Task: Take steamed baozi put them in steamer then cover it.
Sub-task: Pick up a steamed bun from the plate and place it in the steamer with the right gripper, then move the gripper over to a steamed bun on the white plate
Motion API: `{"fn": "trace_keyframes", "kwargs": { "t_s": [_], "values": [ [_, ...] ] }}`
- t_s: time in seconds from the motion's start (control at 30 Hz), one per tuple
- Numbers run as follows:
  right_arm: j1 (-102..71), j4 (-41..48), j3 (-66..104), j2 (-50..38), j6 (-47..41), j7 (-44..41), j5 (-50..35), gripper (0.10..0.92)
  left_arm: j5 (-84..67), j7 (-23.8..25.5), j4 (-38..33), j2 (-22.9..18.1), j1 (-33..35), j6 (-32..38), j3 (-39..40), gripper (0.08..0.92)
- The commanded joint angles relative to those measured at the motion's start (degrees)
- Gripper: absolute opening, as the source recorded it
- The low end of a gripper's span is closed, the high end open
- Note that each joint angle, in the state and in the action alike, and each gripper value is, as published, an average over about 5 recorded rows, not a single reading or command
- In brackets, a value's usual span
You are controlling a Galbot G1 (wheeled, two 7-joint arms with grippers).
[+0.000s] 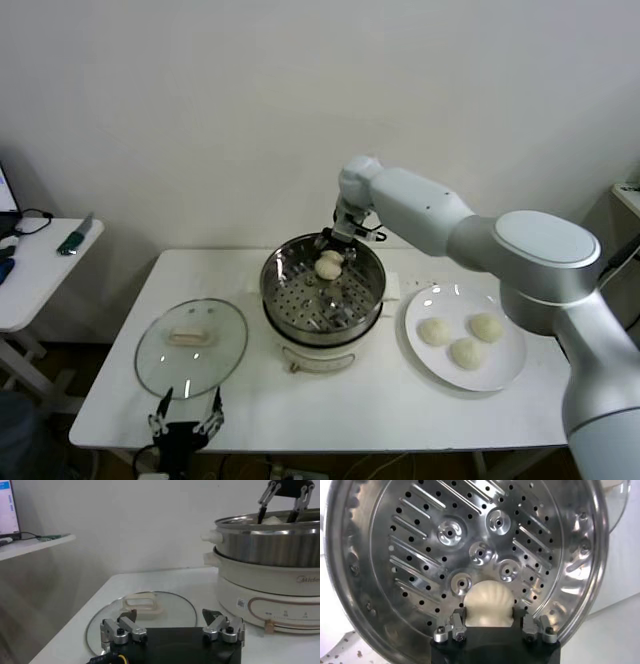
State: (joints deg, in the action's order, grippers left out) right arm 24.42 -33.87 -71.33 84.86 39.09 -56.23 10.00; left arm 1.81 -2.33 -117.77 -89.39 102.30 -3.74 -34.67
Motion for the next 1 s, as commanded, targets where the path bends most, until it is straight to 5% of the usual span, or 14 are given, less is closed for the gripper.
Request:
{"fn": "trace_keyframes", "kwargs": {
  "t_s": [0.03, 0.23, 0.47, 0.7, 1.0],
  "values": [
    [-1.7, 5.0, 1.5, 2.7, 1.5, 0.8, 1.7, 0.693, 0.0, 0.0, 0.1, -0.1, -0.1, 0.1, 0.2, 0.823],
    [-0.3, 3.6, 1.3, 2.4, 2.0, -0.1, 0.0, 0.807, 0.2, -0.1, -0.2, -0.1, 0.1, 0.1, 0.7, 0.823],
    [7.3, -0.6, -6.2, -1.6, 1.3, -5.6, -13.1, 0.823, 0.7, -0.1, -1.3, -0.2, 0.7, -0.2, 1.1, 0.823],
    [19.9, -13.9, -19.7, -13.0, -17.6, -11.1, -39.6, 0.823, 0.9, -0.3, -1.2, -0.3, 1.1, -0.1, 1.2, 0.823],
    [26.3, -27.4, -29.4, -31.6, -36.3, -9.1, -46.2, 0.823, 0.9, -0.2, -0.9, -0.2, 0.7, 0.1, 1.7, 0.823]
  ]
}}
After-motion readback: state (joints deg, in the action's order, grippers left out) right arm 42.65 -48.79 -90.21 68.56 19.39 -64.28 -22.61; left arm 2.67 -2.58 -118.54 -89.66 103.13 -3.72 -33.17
